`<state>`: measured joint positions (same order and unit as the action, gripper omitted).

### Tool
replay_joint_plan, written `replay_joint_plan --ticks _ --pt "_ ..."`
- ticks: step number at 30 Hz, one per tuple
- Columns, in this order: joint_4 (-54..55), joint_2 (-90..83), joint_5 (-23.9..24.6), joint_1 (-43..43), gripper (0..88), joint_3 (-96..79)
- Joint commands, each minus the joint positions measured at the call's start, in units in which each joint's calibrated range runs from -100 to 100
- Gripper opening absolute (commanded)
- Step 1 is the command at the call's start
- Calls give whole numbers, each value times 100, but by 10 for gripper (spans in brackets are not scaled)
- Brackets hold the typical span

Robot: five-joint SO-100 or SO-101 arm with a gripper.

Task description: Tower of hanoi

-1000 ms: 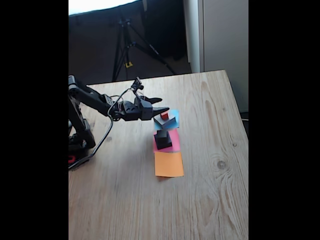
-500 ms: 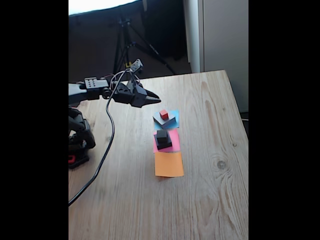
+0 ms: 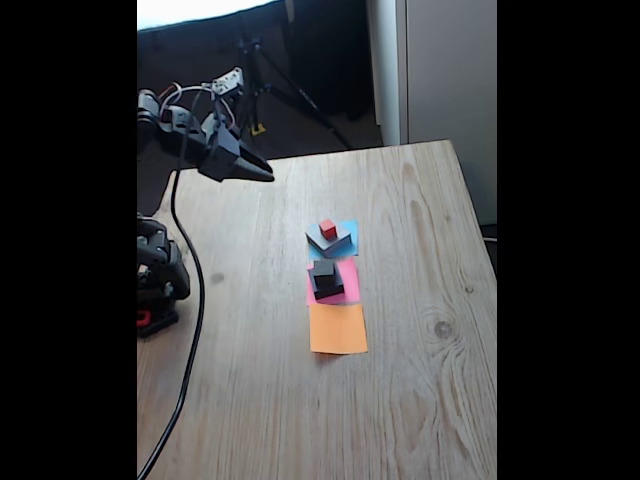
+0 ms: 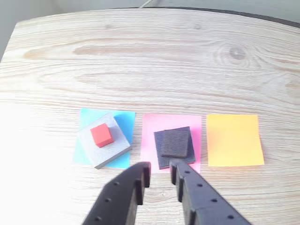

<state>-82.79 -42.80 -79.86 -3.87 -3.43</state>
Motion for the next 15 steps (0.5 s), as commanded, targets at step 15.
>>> replay_joint_plan --ticks 15 --pt "-1139 -164 -726 734 38 1280"
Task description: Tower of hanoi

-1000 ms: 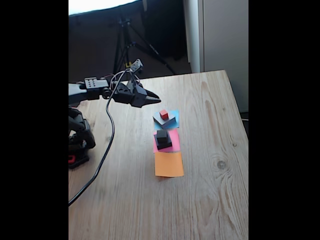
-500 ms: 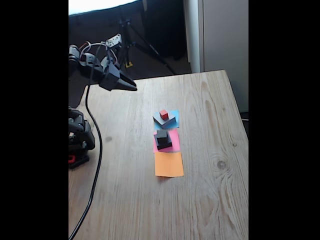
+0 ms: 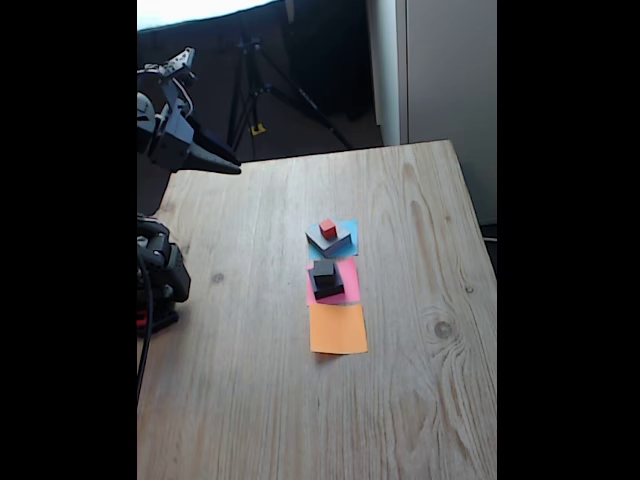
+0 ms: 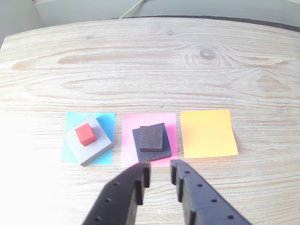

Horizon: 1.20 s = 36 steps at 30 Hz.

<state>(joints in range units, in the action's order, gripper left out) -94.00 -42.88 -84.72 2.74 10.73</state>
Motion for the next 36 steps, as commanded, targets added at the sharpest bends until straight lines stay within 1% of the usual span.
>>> replay_joint_plan --ticks 1,3,4,5,7,9,11,12,14,15,17,19,20,21,23,24,25,27,29,32,36 --pt "55 -201 -274 98 65 -346" --pt "266 -337 -541 174 84 -846" --pt "476 -428 -558 199 86 -1164" --pt "767 -542 -558 232 87 -1564" --pt "1423 -844 -742 316 94 -2492" --pt "1998 -1124 -1009 382 118 -3355" --pt "2564 -1374 -1126 441 141 -4164" --pt "2767 -1450 -1277 466 159 -4483" --pt "3422 -1548 -1160 491 173 -5155" --pt "3681 -1563 -1210 508 175 -5428" --pt "4393 -1556 -1110 541 187 -6019" --pt "5081 -1488 -1260 583 208 -6592" --pt "5599 -1442 -1177 591 216 -6955" --pt "6126 -1389 -1193 591 222 -7310" --pt "7558 -1268 -1243 591 246 -8219" --pt "8003 -1208 -1344 591 247 -8537" --pt "8287 -1147 -1344 583 248 -8737" --pt "8359 -1056 -1327 541 255 -8828" --pt "8805 -988 -1177 491 273 -9055" --pt "9298 -784 -1093 449 282 -9273" --pt "10019 -352 -1143 416 305 -9501"
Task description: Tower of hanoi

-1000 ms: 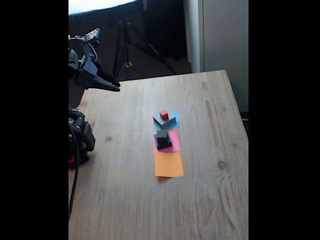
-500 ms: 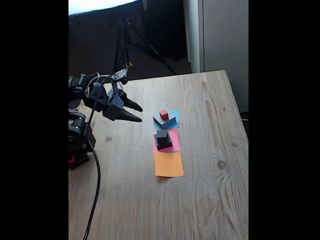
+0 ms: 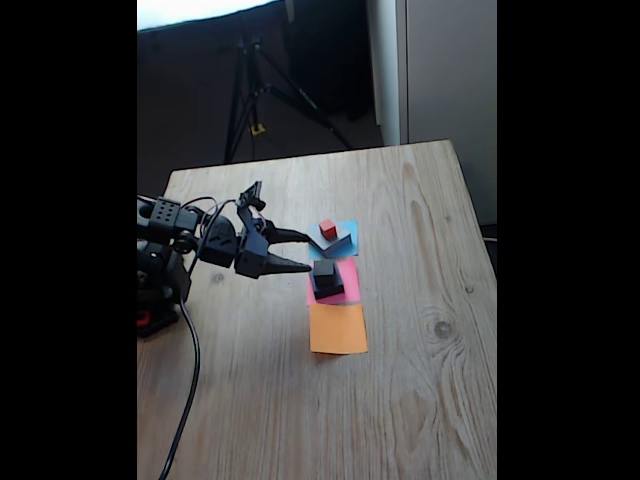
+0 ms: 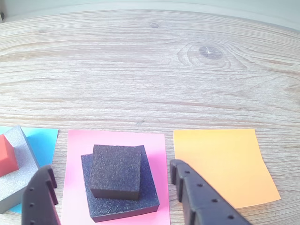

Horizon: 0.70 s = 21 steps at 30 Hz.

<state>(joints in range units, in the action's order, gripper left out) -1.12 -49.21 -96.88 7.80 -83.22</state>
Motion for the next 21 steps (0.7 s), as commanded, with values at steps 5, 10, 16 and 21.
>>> replay_joint_plan --ticks 5,10,16,21 --pt "1775 962 89 -123 309 -323" --pt "2544 1704 39 -82 304 -305" --pt "3321 2597 -95 2 301 -178" --pt "3904 3187 -179 -65 295 -141"
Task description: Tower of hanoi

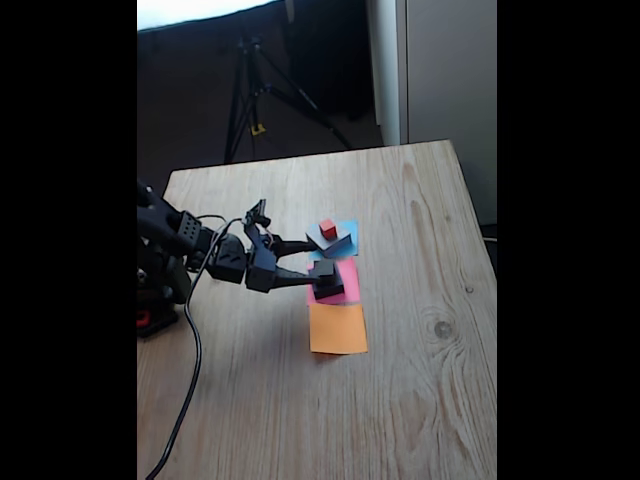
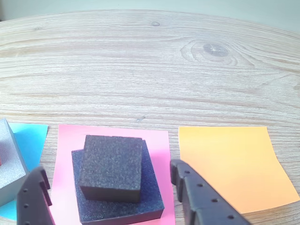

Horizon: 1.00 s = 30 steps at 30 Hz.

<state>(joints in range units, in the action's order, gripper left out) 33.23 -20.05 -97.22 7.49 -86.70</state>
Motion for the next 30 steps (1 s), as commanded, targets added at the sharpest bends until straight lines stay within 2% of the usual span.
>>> replay_joint_plan --ticks 1,30 --pt "607 385 -127 -51 293 207" --pt "1959 2051 -278 -343 280 507"
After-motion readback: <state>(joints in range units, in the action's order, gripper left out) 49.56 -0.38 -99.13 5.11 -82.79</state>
